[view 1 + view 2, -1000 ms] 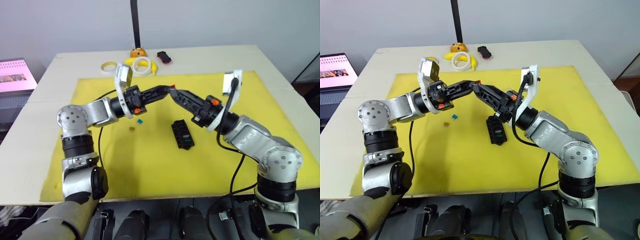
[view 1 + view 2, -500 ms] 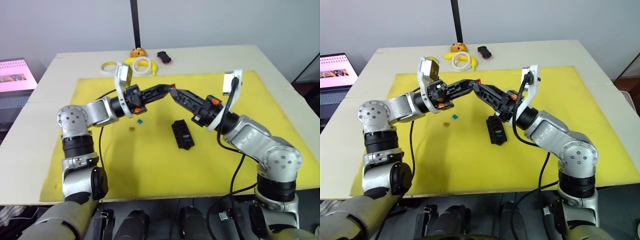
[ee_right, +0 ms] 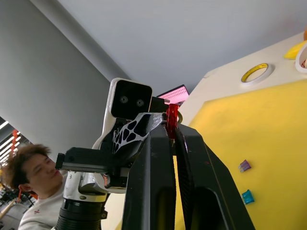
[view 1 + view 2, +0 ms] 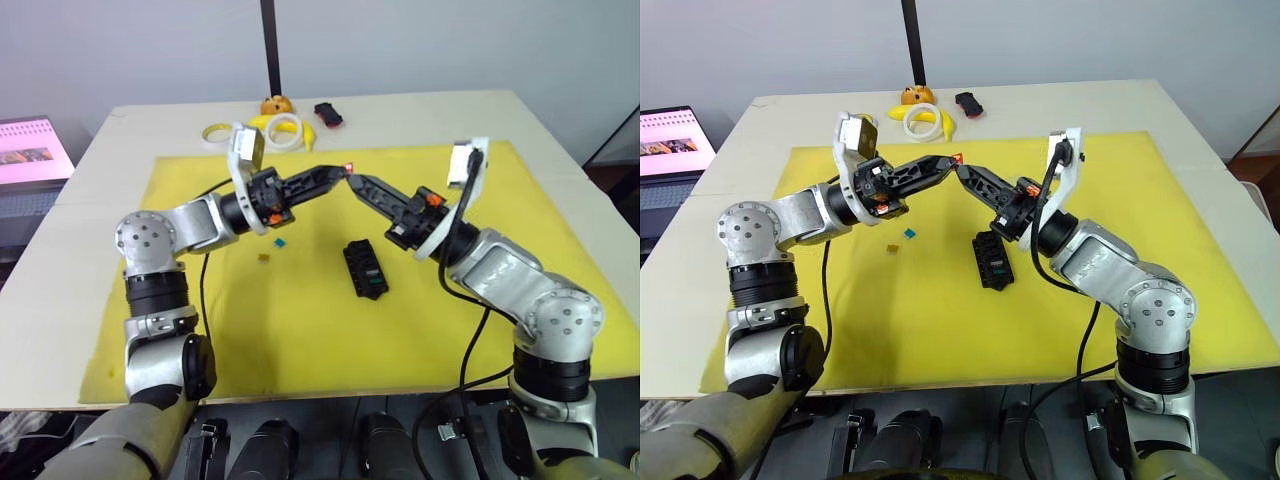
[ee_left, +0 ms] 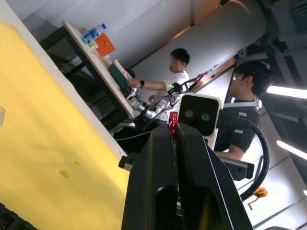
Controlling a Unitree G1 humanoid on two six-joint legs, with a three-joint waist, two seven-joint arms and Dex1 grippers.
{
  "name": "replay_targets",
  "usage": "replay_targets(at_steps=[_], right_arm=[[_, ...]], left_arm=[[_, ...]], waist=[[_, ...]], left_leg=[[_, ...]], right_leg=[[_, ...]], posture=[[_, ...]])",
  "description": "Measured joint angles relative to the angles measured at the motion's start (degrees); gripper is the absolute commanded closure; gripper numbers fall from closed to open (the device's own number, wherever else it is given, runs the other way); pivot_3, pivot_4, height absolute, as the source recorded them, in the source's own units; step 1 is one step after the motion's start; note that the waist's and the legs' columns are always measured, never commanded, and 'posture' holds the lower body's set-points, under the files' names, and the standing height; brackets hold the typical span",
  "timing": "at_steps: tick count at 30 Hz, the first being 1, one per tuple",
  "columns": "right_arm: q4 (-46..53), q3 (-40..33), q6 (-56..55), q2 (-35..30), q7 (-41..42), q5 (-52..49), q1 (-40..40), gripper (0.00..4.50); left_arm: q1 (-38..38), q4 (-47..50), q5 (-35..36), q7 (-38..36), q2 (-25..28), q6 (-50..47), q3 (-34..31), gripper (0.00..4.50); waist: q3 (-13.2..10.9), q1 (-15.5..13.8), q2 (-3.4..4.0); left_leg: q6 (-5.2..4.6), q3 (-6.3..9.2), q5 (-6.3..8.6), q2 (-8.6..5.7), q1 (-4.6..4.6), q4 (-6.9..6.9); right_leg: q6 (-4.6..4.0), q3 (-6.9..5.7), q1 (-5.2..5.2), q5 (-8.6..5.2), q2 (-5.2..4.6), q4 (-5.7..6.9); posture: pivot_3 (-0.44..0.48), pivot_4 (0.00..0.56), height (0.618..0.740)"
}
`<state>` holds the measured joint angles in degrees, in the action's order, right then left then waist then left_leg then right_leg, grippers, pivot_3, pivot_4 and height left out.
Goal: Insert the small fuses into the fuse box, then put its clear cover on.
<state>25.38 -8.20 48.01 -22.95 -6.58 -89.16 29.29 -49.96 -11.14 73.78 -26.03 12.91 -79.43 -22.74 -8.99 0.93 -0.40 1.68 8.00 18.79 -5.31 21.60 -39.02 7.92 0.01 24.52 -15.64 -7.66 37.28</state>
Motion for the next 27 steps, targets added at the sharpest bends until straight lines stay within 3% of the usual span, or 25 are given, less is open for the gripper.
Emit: replay_targets(at_steps=[3, 7, 12, 16, 18, 23, 27], right_arm=[[0.07, -0.07, 0.21, -2.26, 0.25, -2.29, 0.40, 4.50], [-0.07, -1.36, 3.65, -12.11, 3.91, -7.11, 2.14, 4.50], [-2.75, -1.19, 12.10, -27.85, 17.26, -6.10, 7.29, 4.50], [-3.15, 5.86, 13.52, -37.66, 34.89, 9.91, 12.36, 4.50], [-3.26, 12.77, 8.80, -40.47, 44.82, 22.01, 13.97, 4.50], [-7.86, 29.07, -6.83, -40.95, 64.06, 49.84, 17.82, 4.50], [-14.13, 35.65, -18.69, -36.99, 71.94, 64.94, 19.44, 4.50]], left_arm=[[1.05, 0.47, -1.51, -2.04, 3.55, 0.03, 2.22, 2.03], [3.78, 6.44, -6.37, -12.11, 14.15, 2.01, 9.17, 0.05], [9.47, 16.99, -18.10, -28.39, 25.59, 14.65, 21.18, 0.05], [15.43, 22.07, -32.10, -35.96, 28.46, 32.06, 31.04, 0.05], [17.50, 22.71, -37.96, -36.91, 27.75, 39.32, 34.21, 0.05], [19.42, 22.80, -49.76, -35.63, 23.87, 53.14, 39.54, 0.05], [19.97, 22.36, -52.33, -33.72, 20.58, 54.66, 40.07, 0.05]], waist=[[0.00, 0.07, 0.00], [-0.02, 0.17, 0.03], [-0.04, -0.34, 0.06], [-0.04, -0.32, 0.06], [-0.04, -0.27, 0.05], [-0.07, -0.25, 0.02], [-0.08, -0.24, -0.01]], left_leg=[[0.00, 0.00, 0.00, 0.00, 0.00, 0.02], [0.00, -0.01, 0.00, 0.01, 0.00, 0.11], [-0.04, -0.05, 0.02, 0.01, -0.05, 0.11], [-0.10, -0.14, 0.06, 0.03, -0.04, 0.10], [-0.12, -0.17, 0.07, 0.04, -0.05, 0.08], [-0.14, -0.22, 0.08, 0.04, 0.04, 0.04], [-0.14, -0.20, 0.08, 0.04, 0.09, 0.00]], right_leg=[[0.00, 0.00, 0.01, 0.00, 0.01, 0.00], [0.00, 0.00, 0.02, 0.00, 0.02, -0.07], [-0.01, -0.02, -0.15, -0.01, 0.02, -0.23], [-0.01, -0.02, -0.16, -0.01, 0.03, -0.29], [0.00, -0.01, -0.14, -0.01, 0.02, -0.28], [0.02, -0.01, -0.04, 0.00, -0.01, -0.25], [0.02, -0.01, 0.03, 0.00, -0.01, -0.21]], posture=[[0.000, 0.150, 0.740], [0.000, 0.150, 0.740], [0.000, 0.150, 0.740], [0.000, 0.150, 0.740], [0.000, 0.150, 0.740], [0.000, 0.150, 0.740], [0.000, 0.150, 0.740]])
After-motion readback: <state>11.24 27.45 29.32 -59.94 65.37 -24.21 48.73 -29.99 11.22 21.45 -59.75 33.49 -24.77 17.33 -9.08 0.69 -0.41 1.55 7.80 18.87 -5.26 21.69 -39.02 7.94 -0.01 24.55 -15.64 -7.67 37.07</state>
